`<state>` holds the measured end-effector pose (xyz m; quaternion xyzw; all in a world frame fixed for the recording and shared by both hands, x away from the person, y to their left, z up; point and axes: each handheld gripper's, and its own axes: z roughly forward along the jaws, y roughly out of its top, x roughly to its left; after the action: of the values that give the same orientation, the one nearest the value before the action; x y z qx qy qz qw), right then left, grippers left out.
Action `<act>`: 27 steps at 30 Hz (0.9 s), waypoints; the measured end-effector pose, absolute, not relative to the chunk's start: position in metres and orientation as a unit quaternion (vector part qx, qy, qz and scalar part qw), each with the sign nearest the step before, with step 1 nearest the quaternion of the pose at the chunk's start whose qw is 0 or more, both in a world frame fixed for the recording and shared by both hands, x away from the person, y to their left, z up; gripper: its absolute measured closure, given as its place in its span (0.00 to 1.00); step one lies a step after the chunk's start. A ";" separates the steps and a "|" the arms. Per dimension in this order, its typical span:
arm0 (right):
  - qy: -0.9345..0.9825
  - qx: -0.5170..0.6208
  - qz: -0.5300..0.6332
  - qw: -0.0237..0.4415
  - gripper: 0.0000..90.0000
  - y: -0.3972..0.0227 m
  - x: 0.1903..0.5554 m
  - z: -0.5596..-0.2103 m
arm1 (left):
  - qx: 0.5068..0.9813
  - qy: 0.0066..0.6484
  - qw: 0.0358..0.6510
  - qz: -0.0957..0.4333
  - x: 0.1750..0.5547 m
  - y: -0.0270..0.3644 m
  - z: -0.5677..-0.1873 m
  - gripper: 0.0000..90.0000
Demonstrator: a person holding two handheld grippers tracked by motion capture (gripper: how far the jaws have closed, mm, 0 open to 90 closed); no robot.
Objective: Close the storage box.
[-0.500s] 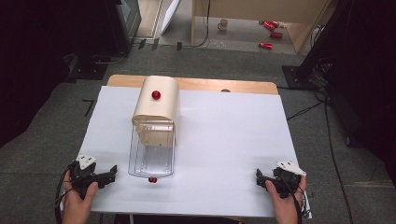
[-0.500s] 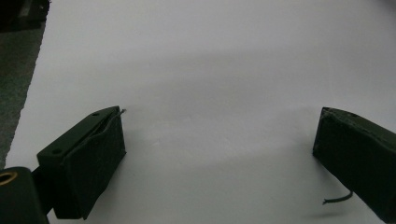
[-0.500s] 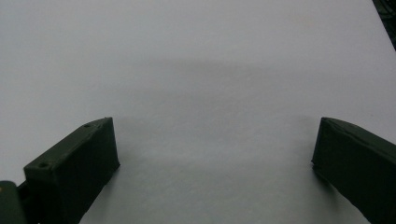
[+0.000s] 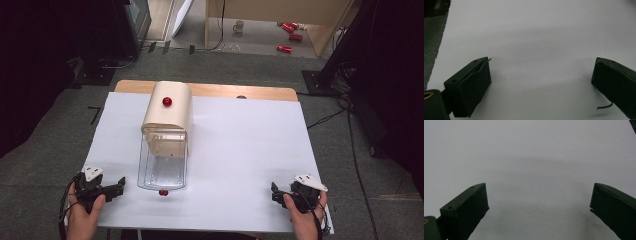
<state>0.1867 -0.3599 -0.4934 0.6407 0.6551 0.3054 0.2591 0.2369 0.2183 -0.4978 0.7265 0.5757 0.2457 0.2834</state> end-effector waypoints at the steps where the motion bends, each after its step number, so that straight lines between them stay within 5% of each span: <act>1: 0.657 0.638 0.306 0.261 0.02 -0.357 0.186 -0.492 | 0.727 0.576 0.283 0.246 0.237 0.218 -0.498 0.03; 27: 0.714 0.550 0.363 0.237 0.01 -0.262 0.179 -0.456 | 0.726 0.576 0.284 0.246 0.237 0.218 -0.498 0.03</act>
<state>0.1790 -0.2620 -0.4560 0.5504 0.7138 0.3627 0.2366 0.2367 0.2183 -0.4978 0.7263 0.5756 0.2461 0.2840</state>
